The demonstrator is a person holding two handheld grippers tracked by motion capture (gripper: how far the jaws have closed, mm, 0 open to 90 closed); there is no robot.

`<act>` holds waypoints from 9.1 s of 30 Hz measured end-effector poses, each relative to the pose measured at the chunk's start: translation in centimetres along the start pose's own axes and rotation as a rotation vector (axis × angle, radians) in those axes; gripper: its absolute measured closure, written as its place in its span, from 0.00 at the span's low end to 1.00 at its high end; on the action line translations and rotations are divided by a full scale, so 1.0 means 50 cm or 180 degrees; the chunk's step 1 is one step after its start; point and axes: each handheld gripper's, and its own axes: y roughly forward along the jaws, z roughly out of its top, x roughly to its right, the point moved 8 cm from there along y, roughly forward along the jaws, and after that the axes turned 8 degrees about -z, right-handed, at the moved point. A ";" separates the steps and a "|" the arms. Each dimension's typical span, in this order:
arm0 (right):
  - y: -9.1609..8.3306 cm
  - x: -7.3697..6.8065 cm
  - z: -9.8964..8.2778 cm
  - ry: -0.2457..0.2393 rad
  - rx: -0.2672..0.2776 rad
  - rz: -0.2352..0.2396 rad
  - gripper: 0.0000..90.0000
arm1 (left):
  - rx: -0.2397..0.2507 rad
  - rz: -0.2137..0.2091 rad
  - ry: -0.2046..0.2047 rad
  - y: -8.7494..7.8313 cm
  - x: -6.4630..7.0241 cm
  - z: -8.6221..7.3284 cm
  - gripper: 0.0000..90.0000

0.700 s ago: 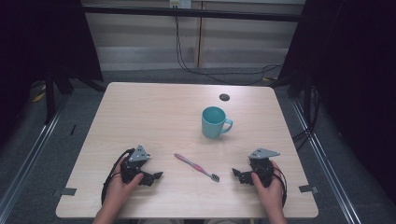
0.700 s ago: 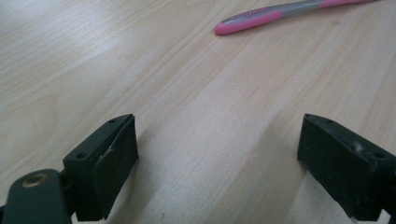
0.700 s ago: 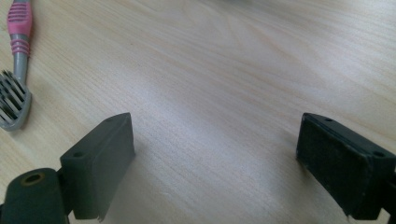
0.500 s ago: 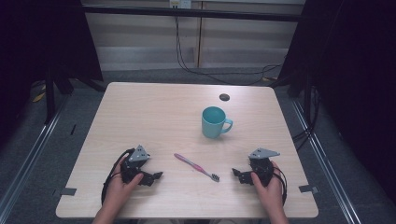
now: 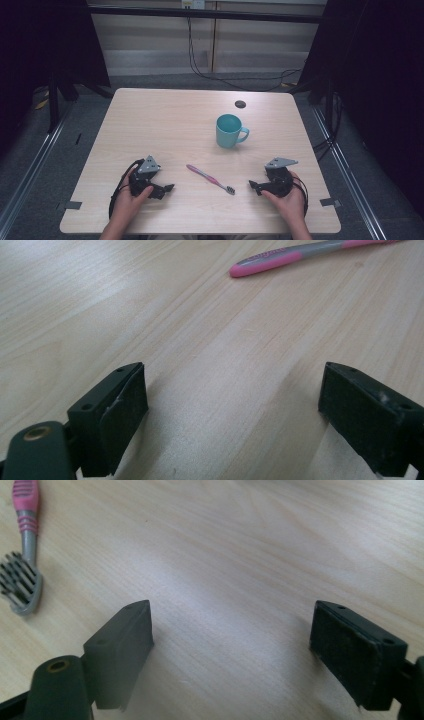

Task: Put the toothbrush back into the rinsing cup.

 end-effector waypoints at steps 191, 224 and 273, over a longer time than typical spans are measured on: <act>-0.024 -0.198 0.197 -0.1623 -0.1180 0.1046 0.90 | -0.0944 0.0067 0.1581 0.064 0.096 0.188 0.55; -0.040 -0.190 0.226 -0.1661 -0.0930 0.1037 0.69 | -0.1192 -0.0328 0.1772 0.067 0.125 0.178 0.90; -0.062 -0.112 0.242 -0.0247 -0.0178 0.1075 0.34 | -0.0597 -0.0372 0.0403 0.014 0.030 0.168 0.90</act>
